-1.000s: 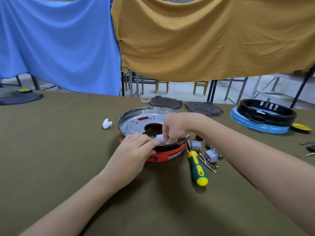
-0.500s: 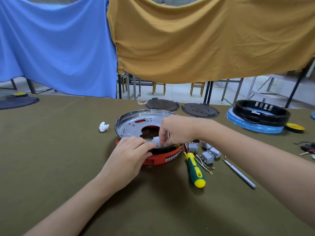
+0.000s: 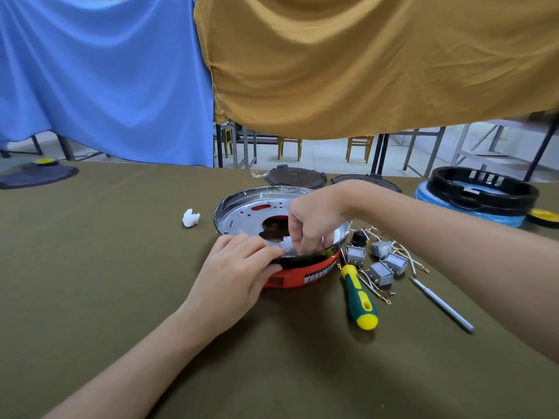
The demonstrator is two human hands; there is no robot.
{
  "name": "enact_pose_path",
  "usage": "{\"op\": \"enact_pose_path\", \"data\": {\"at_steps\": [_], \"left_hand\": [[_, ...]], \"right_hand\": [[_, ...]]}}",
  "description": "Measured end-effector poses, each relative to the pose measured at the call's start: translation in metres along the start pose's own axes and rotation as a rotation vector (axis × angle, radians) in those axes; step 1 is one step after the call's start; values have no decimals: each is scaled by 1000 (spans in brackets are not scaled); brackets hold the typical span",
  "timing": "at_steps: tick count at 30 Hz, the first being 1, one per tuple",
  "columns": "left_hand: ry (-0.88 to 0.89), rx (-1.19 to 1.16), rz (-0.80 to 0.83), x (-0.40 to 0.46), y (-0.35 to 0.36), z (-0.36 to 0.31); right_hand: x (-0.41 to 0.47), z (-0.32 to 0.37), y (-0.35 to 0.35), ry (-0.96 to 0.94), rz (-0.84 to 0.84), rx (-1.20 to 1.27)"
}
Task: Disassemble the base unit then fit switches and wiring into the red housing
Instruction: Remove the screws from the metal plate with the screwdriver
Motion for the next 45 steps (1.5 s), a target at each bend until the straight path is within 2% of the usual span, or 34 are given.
{"op": "enact_pose_path", "data": {"at_steps": [3, 7, 12, 18, 34, 45], "left_hand": [[-4, -26, -29, -2, -5, 3], [203, 131, -100, -10, -3, -19], [317, 243, -130, -15, -4, -30], [298, 241, -117, -12, -8, -32], [297, 185, -75, -13, -5, -29], [295, 187, -45, -13, -6, -31]], "right_hand": [[3, -2, 3, 36, 43, 2], [5, -5, 4, 61, 61, 3], [0, -4, 3, 11, -5, 3], [-4, 0, -1, -24, -38, 9], [9, 5, 6, 28, 67, -90], [0, 13, 7, -37, -7, -140]]}}
Point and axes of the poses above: each hand's wrist, its own x-axis towards the middle knuckle, its own y-axis out of the palm, z = x × y, the point moved 9 cm from there along x, towards the middle knuckle, and after that the axes turned 14 degrees about -y, right-handed, at the moved point
